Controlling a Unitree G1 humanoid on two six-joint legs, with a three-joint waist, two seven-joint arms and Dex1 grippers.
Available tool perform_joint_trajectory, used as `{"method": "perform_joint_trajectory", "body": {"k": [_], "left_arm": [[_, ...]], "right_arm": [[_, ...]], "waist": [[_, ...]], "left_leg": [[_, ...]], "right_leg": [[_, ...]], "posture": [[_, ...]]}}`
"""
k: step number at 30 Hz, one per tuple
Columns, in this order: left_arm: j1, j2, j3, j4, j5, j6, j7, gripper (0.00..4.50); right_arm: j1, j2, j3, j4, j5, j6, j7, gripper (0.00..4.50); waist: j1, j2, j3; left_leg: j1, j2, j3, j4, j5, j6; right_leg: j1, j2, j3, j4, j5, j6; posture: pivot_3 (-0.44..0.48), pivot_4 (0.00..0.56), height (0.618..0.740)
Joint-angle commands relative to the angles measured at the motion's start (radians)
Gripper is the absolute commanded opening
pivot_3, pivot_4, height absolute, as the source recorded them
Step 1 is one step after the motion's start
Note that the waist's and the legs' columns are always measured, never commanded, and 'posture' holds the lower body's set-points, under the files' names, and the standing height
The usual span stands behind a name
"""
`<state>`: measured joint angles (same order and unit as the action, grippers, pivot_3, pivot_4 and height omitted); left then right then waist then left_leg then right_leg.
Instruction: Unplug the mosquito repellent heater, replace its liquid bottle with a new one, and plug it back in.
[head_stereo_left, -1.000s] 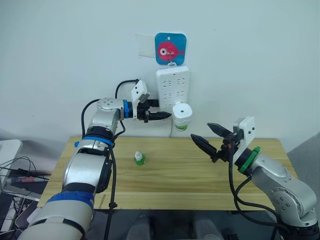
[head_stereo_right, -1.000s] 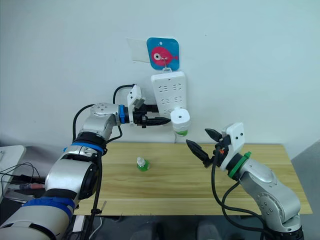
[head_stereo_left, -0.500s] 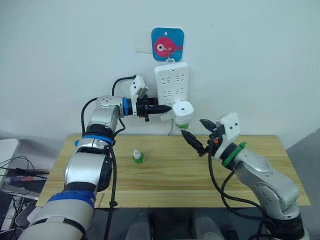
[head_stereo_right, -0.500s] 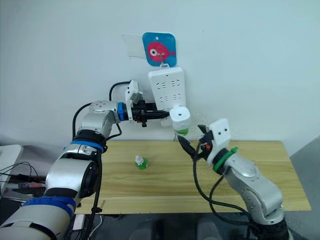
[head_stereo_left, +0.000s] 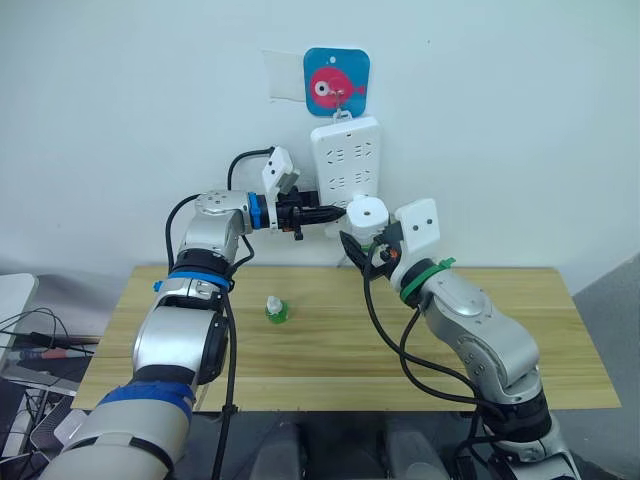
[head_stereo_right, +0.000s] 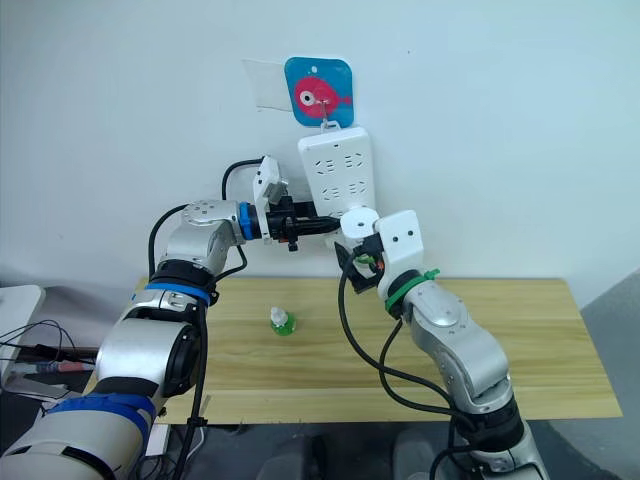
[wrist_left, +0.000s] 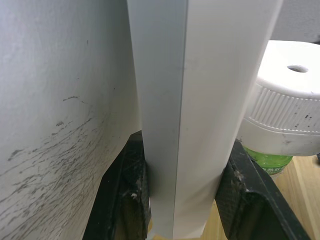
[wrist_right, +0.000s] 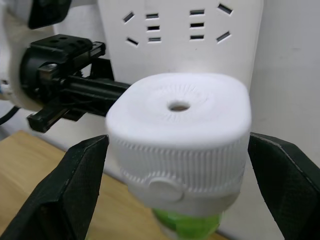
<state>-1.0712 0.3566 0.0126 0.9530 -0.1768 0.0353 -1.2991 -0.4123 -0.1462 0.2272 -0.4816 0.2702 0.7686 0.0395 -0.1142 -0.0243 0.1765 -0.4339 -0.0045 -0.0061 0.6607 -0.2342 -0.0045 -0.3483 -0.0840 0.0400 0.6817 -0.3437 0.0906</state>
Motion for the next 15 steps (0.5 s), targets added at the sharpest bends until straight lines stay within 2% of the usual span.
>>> {"method": "perform_joint_trajectory", "body": {"k": [1,4,7,9,10,15], "left_arm": [[-0.003,-0.01,0.01,-0.041,-0.017,-0.006,0.006,1.31],[0.001,-0.01,0.011,-0.044,-0.016,-0.009,0.013,1.31],[0.004,-0.007,0.013,-0.044,-0.015,-0.012,0.022,1.31],[0.003,-0.002,0.014,-0.035,-0.011,-0.018,0.03,1.31],[0.003,0.0,0.014,-0.03,-0.009,-0.022,0.034,1.31],[-0.005,0.005,0.014,0.006,0.01,-0.05,0.088,1.31]], "right_arm": [[-0.024,0.023,-0.009,-0.003,-0.035,-0.04,-0.004,4.5],[-0.027,0.032,-0.014,0.008,-0.048,-0.052,0.007,4.5],[-0.027,0.04,-0.017,0.014,-0.058,-0.066,0.016,3.9],[-0.027,0.041,-0.016,0.014,-0.067,-0.072,0.025,3.17],[-0.026,0.04,-0.015,0.013,-0.071,-0.075,0.029,3.03],[-0.003,0.03,-0.027,-0.014,-0.077,-0.063,0.046,3.02]], "waist": [[0.0,0.0,0.0],[0.0,0.0,0.0],[0.0,0.0,0.0],[-0.001,0.0,0.0],[-0.002,0.0,0.001],[-0.001,0.0,0.001]], "left_leg": [[0.0,0.0,0.0,0.0,0.0,0.0],[0.0,0.0,0.0,0.0,0.0,0.0],[0.0,0.0,0.0,0.0,0.0,0.0],[0.0,0.0,0.0,0.0,0.0,0.0],[0.0,0.0,0.0,0.0,0.0,0.0],[0.0,0.0,0.0,0.0,0.001,0.0]], "right_leg": [[0.0,0.0,0.0,0.0,0.0,0.0],[0.0,0.0,0.0,0.0,0.0,0.0],[0.0,0.0,0.0,0.0,0.0,0.0],[0.0,0.0,0.0,0.0,0.0,0.0],[0.0,0.0,0.0,0.0,0.0,0.0],[0.0,0.0,0.0,0.001,0.0,0.0]], "posture": [[-0.189,0.194,0.74],[-0.181,0.194,0.74],[-0.182,0.189,0.74],[-0.18,0.189,0.74],[-0.18,0.189,0.74],[-0.18,0.181,0.74]]}}
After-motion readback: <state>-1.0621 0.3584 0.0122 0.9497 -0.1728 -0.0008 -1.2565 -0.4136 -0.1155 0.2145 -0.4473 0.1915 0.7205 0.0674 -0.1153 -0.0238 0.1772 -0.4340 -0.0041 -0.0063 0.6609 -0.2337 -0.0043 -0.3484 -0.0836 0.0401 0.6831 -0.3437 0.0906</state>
